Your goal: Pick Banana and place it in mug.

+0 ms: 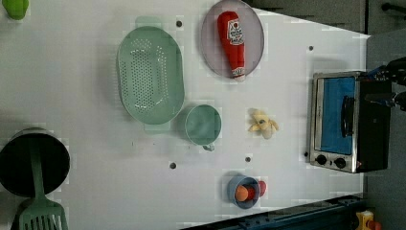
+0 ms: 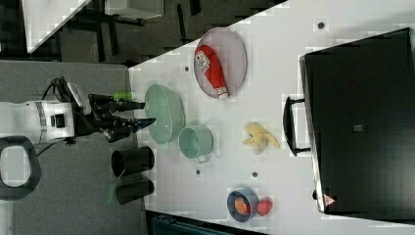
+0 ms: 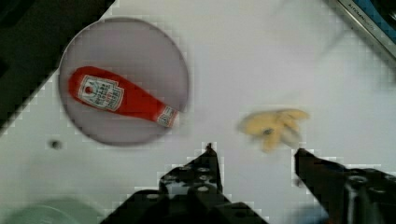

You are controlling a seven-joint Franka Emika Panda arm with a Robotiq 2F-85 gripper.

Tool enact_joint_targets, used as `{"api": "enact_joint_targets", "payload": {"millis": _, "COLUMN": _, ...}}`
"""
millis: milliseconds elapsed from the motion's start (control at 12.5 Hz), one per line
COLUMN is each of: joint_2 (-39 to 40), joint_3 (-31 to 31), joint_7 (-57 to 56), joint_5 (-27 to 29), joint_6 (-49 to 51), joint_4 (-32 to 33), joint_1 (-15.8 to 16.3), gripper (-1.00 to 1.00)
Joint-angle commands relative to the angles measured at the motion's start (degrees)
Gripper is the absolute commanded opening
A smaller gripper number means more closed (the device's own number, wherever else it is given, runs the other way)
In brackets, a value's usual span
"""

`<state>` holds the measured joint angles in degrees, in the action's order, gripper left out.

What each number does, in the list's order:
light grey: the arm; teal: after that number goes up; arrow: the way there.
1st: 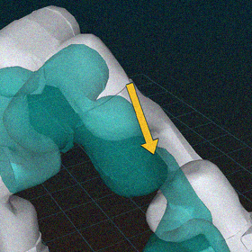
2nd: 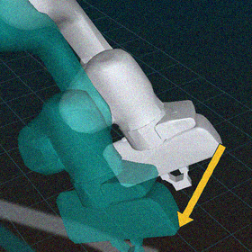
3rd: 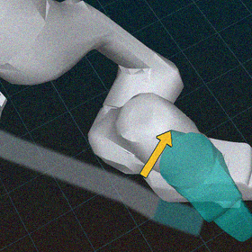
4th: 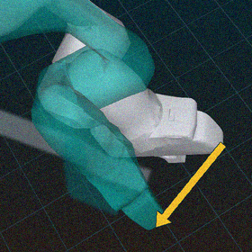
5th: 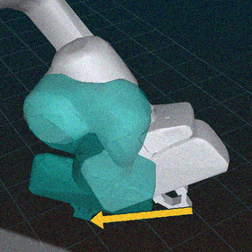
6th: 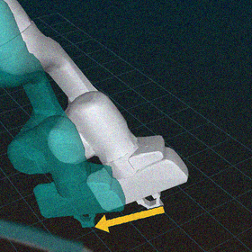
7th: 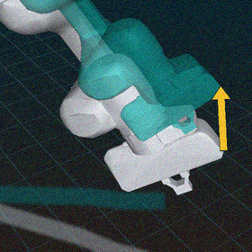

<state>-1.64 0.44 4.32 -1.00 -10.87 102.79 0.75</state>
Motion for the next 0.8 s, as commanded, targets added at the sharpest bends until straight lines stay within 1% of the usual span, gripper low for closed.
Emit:
{"api": "enact_joint_targets", "payload": {"millis": 80, "joint_2": -20.0, "joint_3": 1.2, "joint_7": 1.8, "joint_5": -1.3, "joint_6": 11.7, "joint_4": 12.3, "joint_1": -1.6, "gripper": 0.48}}
{"api": "enact_joint_targets", "payload": {"millis": 240, "joint_2": -19.5, "joint_3": 1.2, "joint_7": 1.8, "joint_5": -1.3, "joint_6": 10.9, "joint_4": 14.0, "joint_1": -1.6, "gripper": 0.91}}
{"api": "enact_joint_targets", "payload": {"millis": 320, "joint_2": -19.1, "joint_3": 1.2, "joint_7": 1.5, "joint_5": -1.3, "joint_6": 9.7, "joint_4": 15.4, "joint_1": -1.6, "gripper": 1.0}}
{"api": "enact_joint_targets", "payload": {"millis": 480, "joint_2": -17.6, "joint_3": 1.1, "joint_7": -1.7, "joint_5": -1.3, "joint_6": 5.0, "joint_4": 18.9, "joint_1": -1.5, "gripper": 1.0}}
{"api": "enact_joint_targets", "payload": {"millis": 800, "joint_2": -12.4, "joint_3": 1.3, "joint_7": -19.6, "joint_5": -1.3, "joint_6": -9.9, "joint_4": 27.4, "joint_1": -1.5, "gripper": 1.0}}
